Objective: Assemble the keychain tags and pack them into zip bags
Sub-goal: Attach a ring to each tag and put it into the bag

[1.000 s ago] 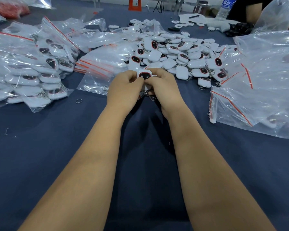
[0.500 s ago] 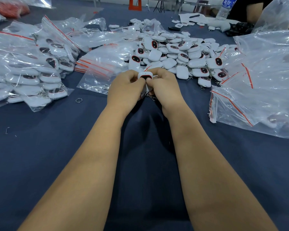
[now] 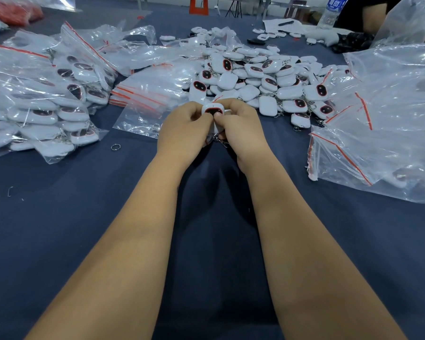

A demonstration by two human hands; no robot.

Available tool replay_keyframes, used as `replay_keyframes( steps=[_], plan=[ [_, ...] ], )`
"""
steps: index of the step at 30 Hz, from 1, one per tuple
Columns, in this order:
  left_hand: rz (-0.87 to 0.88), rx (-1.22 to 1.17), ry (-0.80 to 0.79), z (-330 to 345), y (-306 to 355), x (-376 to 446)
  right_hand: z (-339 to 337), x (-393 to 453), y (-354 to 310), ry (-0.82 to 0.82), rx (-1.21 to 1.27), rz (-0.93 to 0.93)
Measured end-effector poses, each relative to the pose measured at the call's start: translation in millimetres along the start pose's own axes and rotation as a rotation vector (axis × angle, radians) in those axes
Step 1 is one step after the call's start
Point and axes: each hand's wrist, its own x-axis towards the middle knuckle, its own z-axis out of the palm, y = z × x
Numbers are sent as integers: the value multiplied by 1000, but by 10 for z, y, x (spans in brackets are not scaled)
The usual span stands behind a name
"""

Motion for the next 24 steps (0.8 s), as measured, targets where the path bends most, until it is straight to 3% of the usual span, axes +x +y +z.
replay_keyframes(
  steps=[14, 24],
  plan=[
    [41, 25, 14, 6, -5, -10, 0, -24, -13, 1, 28, -14],
    [5, -3, 157, -42, 70, -45, -51, -4, -54, 262, 341, -60]
  ],
)
